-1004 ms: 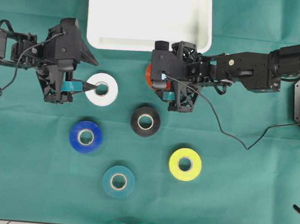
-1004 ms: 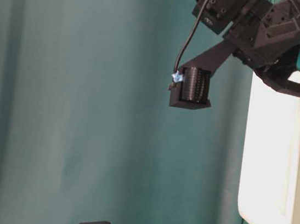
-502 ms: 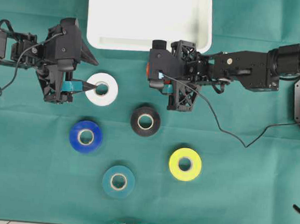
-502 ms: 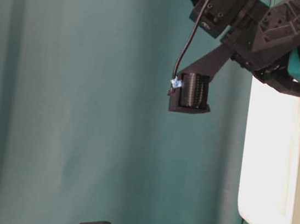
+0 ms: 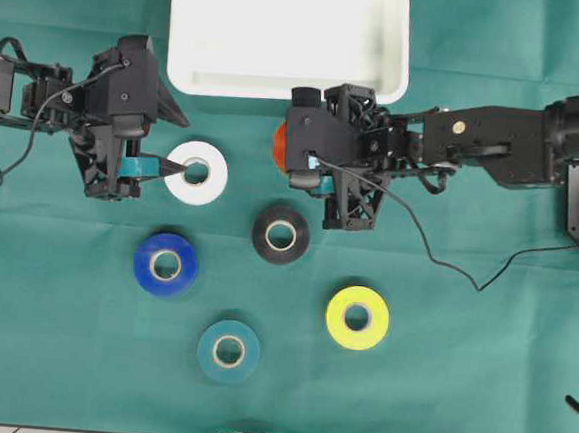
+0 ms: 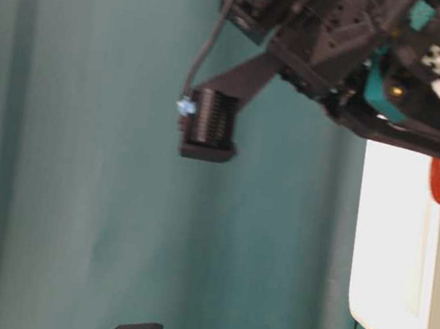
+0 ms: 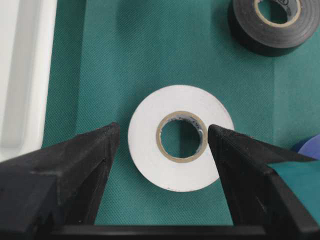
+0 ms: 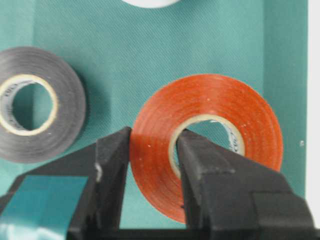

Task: Put the tape alternately from left to right into the white case.
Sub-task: 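Lower right gripper and grasp the orange tape roll, then lift the orange tape and carry it into the white tray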

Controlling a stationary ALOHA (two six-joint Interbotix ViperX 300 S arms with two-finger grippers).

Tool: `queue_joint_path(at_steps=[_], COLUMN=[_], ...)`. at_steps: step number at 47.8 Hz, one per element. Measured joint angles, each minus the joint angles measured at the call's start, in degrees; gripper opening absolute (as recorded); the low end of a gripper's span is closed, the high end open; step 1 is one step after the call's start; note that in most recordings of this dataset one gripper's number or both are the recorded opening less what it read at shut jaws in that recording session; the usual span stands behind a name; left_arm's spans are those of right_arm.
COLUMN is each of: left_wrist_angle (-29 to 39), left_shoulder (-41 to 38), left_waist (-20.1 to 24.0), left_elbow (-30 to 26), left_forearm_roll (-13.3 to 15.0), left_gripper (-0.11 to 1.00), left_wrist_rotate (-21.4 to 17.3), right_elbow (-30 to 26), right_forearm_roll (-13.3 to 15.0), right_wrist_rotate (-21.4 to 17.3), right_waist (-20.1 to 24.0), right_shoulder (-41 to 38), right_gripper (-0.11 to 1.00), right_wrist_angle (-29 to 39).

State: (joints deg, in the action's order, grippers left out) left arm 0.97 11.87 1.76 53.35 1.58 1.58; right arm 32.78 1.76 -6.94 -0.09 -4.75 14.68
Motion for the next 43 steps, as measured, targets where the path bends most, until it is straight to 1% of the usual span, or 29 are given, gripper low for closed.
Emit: queue_joint_path(at_steps=[21,26,32,43], left_wrist_angle=[0.26,0.26,0.26,0.26], left_shoulder=[0.0,0.0,0.0,0.0], left_waist=[0.0,0.0,0.09,0.09], left_elbow=[-0.09,-0.09,-0.18,-0.26], left_forearm_roll=[0.09,0.0,0.09,0.09], left_gripper=[0.92,0.92,0.92,0.92], left_wrist_rotate=[0.09,0.09,0.09,0.09], right_elbow=[-0.09,-0.09,-0.35,-2.02], right_forearm_roll=[0.09,1.41,2.72,4.92], right_wrist_rotate=[-0.09,0.0,0.09,0.09], right_waist=[0.0,-0.35,-2.29,-7.56], right_shoulder=[1.23,1.23,1.23,1.23], right_gripper=[0.29,0.29,0.29,0.29], right_wrist_angle=[0.7,0.62,0.09,-1.14])
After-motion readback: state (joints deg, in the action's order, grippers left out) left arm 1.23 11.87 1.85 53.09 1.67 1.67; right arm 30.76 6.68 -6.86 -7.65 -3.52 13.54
